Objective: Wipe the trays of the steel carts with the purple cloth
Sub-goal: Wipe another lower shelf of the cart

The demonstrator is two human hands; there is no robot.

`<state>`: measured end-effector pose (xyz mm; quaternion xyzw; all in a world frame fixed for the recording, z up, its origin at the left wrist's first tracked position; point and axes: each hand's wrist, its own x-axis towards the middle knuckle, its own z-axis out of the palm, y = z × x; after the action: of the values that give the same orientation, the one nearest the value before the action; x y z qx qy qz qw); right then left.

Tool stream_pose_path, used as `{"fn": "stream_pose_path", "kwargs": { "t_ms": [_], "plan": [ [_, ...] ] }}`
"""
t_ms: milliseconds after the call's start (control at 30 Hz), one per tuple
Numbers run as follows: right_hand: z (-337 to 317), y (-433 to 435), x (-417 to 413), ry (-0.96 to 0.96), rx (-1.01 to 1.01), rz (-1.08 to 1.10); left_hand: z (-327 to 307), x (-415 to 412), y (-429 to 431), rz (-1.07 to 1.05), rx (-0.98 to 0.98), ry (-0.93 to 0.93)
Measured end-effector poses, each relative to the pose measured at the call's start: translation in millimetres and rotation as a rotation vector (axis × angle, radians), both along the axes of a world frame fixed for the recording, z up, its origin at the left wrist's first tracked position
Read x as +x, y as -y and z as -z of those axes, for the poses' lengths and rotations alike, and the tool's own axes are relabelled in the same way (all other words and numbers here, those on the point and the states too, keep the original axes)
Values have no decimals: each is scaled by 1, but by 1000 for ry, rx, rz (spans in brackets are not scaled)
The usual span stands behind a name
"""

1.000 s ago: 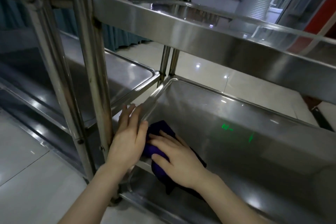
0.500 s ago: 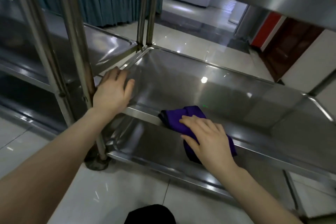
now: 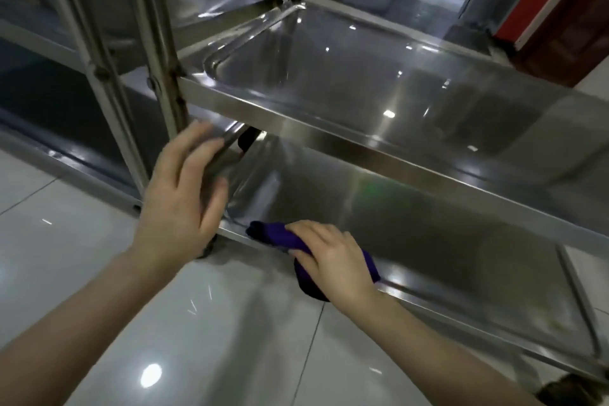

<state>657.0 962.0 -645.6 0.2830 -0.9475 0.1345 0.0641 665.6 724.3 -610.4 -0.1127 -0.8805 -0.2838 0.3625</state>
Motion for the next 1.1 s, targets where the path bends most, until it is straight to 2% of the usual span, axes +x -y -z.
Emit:
{"fn": "stream_pose_path", "kwargs": {
  "t_ms": [33, 200, 300, 367, 533, 667, 833, 900, 1033, 1100],
  "plan": [
    [12, -1, -9, 27, -18, 46, 25, 9, 2, -16, -35, 68],
    [62, 3, -48, -117, -59, 133, 124, 12, -8, -85, -160, 432],
    [97, 19, -62, -5, 53, 60, 156, -2, -14, -126, -163, 523],
    [121, 26, -63, 76, 129, 19, 165, -12, -15, -137, -185, 535],
    [136, 32, -71, 71, 66, -7, 166, -20, 2, -70, -371, 456],
    [137, 62, -140, 186, 29, -35, 164, -22, 11, -41, -344, 487],
    [130, 115, -230, 234, -50, 180, 164, -20, 12, -1, -254, 514],
    [132, 118, -216, 230, -61, 130, 167, -17, 13, -17, -259, 528],
    [136, 78, -135, 198, -57, -195, 168, -12, 11, -64, -297, 528],
    [138, 58, -105, 222, -83, -230, 170, -11, 12, -66, -261, 521]
  ]
}}
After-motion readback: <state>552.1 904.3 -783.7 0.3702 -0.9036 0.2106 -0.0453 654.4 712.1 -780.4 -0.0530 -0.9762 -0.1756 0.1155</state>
